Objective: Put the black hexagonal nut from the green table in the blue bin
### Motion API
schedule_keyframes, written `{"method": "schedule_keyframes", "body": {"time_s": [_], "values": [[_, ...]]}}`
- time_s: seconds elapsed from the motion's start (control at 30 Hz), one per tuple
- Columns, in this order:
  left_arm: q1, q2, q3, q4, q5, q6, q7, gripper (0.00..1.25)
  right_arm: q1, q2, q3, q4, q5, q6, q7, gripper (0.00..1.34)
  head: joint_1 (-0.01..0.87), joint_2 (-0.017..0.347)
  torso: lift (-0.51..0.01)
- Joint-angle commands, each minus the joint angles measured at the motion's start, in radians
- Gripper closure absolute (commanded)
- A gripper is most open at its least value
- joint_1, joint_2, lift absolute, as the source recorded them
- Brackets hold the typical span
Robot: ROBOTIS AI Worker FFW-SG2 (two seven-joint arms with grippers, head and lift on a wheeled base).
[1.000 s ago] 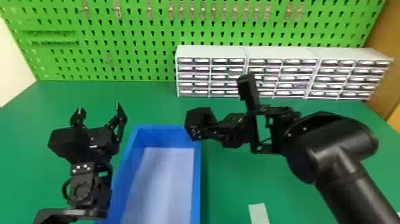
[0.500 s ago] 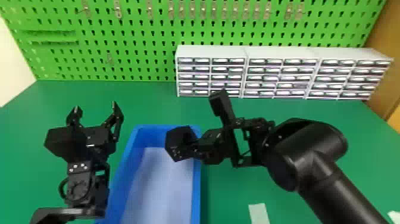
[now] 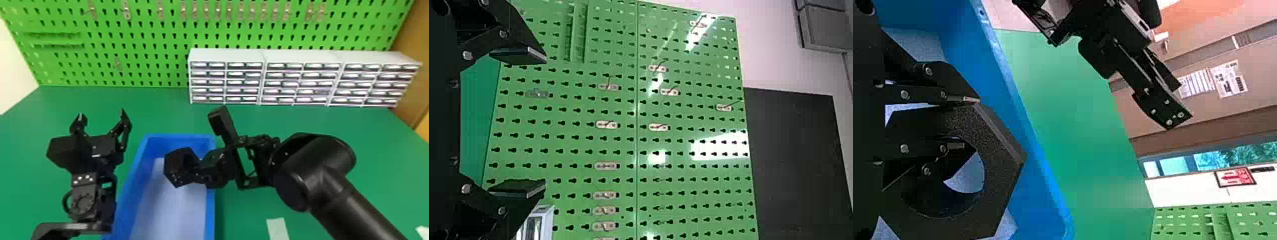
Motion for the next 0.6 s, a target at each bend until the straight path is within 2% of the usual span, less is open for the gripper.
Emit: {"method": "schedule_keyframes", "body": {"time_s": [0.0, 0.07, 0.37, 0.57], "values": [[0.0, 0.0, -0.001, 0.0, 0.0, 0.0, 0.0, 0.37, -0.002, -0.002, 0.002, 0.002, -0.004, 0.008, -0.001, 0.56, 0.657, 0.057, -0.095], [0.0, 0.0, -0.001, 0.0, 0.0, 0.0, 0.0, 0.37, -0.002, -0.002, 0.001, 0.002, -0.007, 0.008, -0.001, 0.43, 0.657, 0.057, -0.095], [-0.001, 0.0, -0.002, 0.0, -0.002, 0.001, 0.0, 0.37, -0.002, -0.005, -0.007, 0.003, 0.002, 0.009, -0.001, 0.17, 0.657, 0.057, -0.095], [-0.001, 0.0, -0.004, 0.0, -0.002, 0.001, 0.002, 0.37, 0.002, -0.005, -0.027, 0.003, 0.012, 0.011, -0.001, 0.1, 0.657, 0.057, -0.095]]}}
